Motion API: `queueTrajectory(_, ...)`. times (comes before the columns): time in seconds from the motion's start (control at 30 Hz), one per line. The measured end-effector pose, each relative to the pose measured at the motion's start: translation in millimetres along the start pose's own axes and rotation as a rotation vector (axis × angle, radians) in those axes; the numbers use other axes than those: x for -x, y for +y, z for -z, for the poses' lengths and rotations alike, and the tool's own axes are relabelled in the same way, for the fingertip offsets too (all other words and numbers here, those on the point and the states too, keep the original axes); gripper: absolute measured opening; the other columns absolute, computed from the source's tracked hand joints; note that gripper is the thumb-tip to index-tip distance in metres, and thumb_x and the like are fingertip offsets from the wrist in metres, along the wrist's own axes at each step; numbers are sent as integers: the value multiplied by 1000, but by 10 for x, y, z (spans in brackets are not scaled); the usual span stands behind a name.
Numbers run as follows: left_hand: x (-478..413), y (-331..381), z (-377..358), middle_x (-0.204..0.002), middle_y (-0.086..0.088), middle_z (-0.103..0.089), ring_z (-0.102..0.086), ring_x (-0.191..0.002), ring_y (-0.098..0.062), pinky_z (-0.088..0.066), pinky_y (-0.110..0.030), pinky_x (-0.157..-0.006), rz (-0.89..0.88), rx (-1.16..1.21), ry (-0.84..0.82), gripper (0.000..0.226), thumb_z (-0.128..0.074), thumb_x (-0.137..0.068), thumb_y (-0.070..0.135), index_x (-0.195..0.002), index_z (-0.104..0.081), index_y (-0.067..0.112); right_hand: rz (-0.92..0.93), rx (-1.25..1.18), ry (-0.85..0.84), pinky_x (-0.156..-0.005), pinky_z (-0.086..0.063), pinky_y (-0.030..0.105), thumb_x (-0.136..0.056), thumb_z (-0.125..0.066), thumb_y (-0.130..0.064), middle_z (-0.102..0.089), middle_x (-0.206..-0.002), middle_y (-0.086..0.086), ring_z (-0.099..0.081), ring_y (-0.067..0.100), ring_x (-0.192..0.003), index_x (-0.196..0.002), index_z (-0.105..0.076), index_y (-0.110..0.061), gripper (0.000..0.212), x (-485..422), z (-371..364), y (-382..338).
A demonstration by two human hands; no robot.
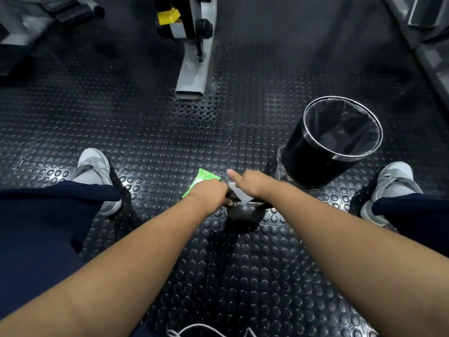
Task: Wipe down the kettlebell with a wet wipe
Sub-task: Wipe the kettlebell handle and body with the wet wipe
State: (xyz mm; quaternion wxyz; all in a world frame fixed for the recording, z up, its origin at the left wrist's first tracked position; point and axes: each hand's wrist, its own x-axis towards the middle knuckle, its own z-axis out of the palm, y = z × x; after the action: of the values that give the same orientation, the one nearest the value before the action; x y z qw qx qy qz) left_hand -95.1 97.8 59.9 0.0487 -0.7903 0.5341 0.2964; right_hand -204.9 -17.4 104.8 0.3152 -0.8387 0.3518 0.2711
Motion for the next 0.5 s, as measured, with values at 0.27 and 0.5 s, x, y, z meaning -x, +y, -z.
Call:
queueTrajectory(0.27,12,29,62,-89,1,-67,-67,-86,-23,-43,-31,-68,-5,-67,-18,22,-63,-99,42,-103,-66,21,-37,148,-5,-118,-31,43,-102,-11,-71,-40,-160,20,-40,33,-147,-150,-47,-1,92,101,95,138)
queueTrajectory(0.5,-7,-7,-7,-92,2,-71,-68,-84,-22,-50,-34,-71,-2,-62,16,22,-64,-98,42,-108,-70,23,9,63,2,-113,-35,41,-104,-12,-67,-47,-155,22,-45,34,-142,-145,-52,2,90,43,39,-4)
